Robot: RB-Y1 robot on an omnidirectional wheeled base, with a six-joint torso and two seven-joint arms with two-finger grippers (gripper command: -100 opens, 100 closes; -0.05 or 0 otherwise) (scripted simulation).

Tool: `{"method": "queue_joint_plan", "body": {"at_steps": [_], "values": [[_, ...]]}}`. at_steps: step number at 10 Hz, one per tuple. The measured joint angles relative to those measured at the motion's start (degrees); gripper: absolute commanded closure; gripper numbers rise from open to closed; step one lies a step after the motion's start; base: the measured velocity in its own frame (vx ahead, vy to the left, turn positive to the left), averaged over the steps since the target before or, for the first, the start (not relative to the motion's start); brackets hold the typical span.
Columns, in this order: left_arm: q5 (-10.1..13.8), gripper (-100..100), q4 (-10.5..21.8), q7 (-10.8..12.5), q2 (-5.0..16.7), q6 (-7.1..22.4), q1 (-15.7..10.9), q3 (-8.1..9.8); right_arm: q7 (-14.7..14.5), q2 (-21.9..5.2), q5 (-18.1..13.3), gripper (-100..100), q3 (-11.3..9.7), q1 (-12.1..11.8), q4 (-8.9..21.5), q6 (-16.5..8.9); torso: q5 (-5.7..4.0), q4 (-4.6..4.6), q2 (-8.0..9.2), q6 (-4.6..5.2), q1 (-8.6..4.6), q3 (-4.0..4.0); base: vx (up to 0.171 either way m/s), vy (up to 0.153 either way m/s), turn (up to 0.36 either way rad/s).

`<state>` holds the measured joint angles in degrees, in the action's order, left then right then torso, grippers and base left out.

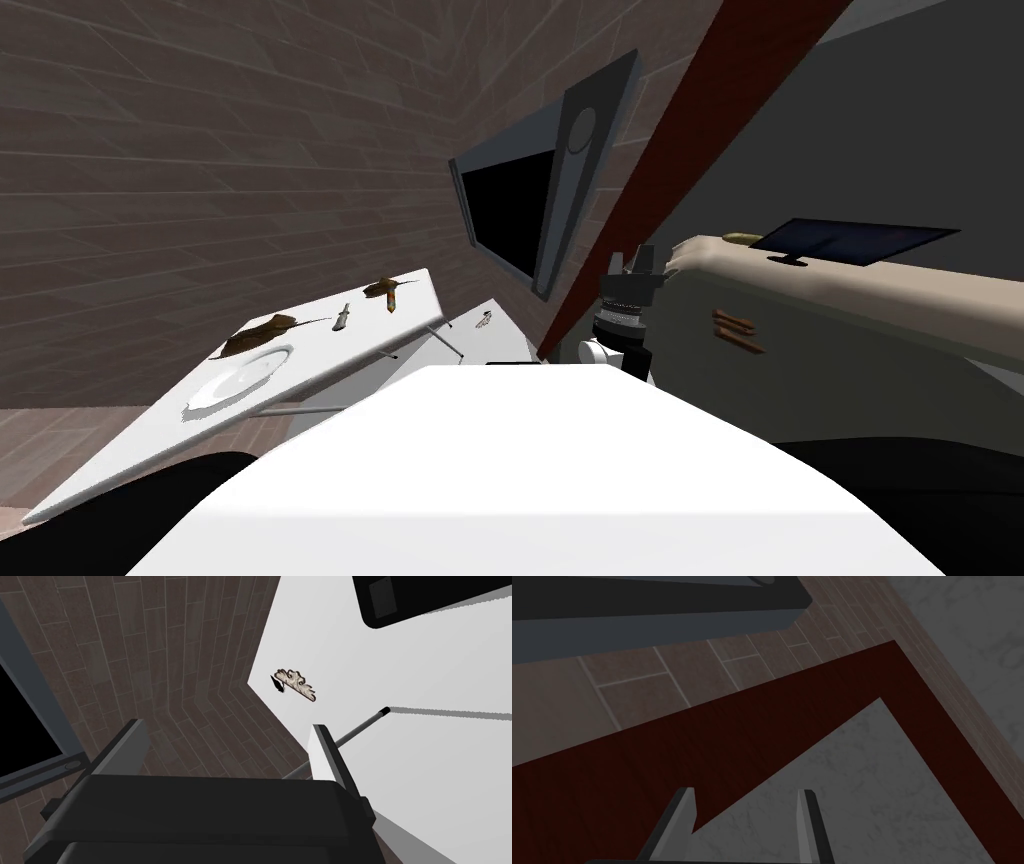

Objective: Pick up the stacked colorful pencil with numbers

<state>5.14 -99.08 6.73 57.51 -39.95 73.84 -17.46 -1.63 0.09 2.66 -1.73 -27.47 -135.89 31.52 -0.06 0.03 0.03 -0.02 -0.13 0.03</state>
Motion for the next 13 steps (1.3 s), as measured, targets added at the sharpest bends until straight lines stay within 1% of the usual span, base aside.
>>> {"method": "queue_joint_plan", "body": {"at_steps": [1,2,3,4,5,6,7,8,9,10,11,12,13], "values": [[0.6,-100,1.8,1.3,2.1,-0.2,0.7,-0.33,0.0,0.0,0.0,0,0.0,0.0,0.0,0.0,0.01,-0.01,-0.03,0.05,0.06,-0.02,0.033,-0.031,-0.15],[1.0,-100,2.6,2.0,3.3,-0.1,1.7,-0.24,0.0,0.0,0.0,0,0.0,0.0,0.0,0.0,0.03,0.0,0.0,-0.01,0.14,0.0,0.011,-0.005,0.003],[1.0,-100,3.4,2.1,3.4,-0.2,1.8,-0.44,0.0,0.0,0.0,0,0.0,0.0,0.0,0.0,0.06,0.02,0.08,-0.03,0.21,0.05,0.025,-0.026,-0.263],[1.2,-100,5.6,2.8,4.6,-0.8,2.3,-1.04,0.0,0.0,0.0,0,0.0,0.0,0.0,0.0,0.05,0.02,0.06,0.04,0.2,0.03,0.063,-0.034,-0.426],[1.8,-100,7.7,4.2,6.1,-1.0,3.2,-1.52,0.0,0.0,0.0,0,0.0,0.0,0.0,0.0,0.05,-0.01,-0.06,0.05,0.19,-0.03,0.058,-0.024,-0.266],[2.3,-100,9.6,5.4,7.7,-1.6,3.8,-1.43,0.0,0.0,0.0,0,0.0,0.0,0.0,0.0,0.05,-0.02,-0.08,0.02,0.21,-0.05,0.075,-0.018,-0.319],[2.8,-100,11.4,6.5,9.3,-1.6,4.4,-1.66,0.0,0.0,0.0,0,0.0,0.0,0.0,0.0,0.05,-0.03,-0.14,0.04,0.23,-0.08,0.098,-0.007,-0.43],[3.4,-100,14.1,8.2,10.9,-1.8,4.7,-2.24,0.0,0.0,0.0,0,0.0,0.0,0.0,0.0,0.07,-0.05,-0.23,0.06,0.28,-0.13,0.069,0.015,-0.234],[4.0,-100,14.7,9.1,12.2,-1.8,5.9,-1.86,0.0,0.0,0.0,0,0.0,0.0,0.0,0.0,0.07,-0.04,-0.17,-0.01,0.3,-0.1,0.063,0.028,-0.364],[4.7,-100,15.9,10.0,13.8,-1.5,6.9,-1.68,0.0,0.0,0.0,0,0.0,0.0,0.0,0.0,0.08,-0.03,-0.15,0.06,0.37,-0.09,0.051,0.042,-0.162],[5.0,-100,17.1,10.9,14.6,-1.6,6.9,-1.82,0.0,0.0,0.0,0,0.0,0.0,0.0,0.0,0.11,-0.01,-0.1,-0.04,0.39,-0.06,0.061,0.058,-0.244],[5.4,-100,19.1,12.1,15.7,-1.8,7.0,-2.13,0.0,0.0,0.0,0,0.0,0.0,0.0,0.0,0.11,-0.02,-0.12,0.03,0.46,-0.07,0.08,0.082,-0.358],[6.3,-100,20.0,13.5,17.4,-1.4,7.9,-1.88,0.0,0.0,0.0,0,0.0,0.0,0.0,0.0,0.13,-0.04,-0.19,0.04,0.55,-0.11,0.081,0.065,-0.23]]}}
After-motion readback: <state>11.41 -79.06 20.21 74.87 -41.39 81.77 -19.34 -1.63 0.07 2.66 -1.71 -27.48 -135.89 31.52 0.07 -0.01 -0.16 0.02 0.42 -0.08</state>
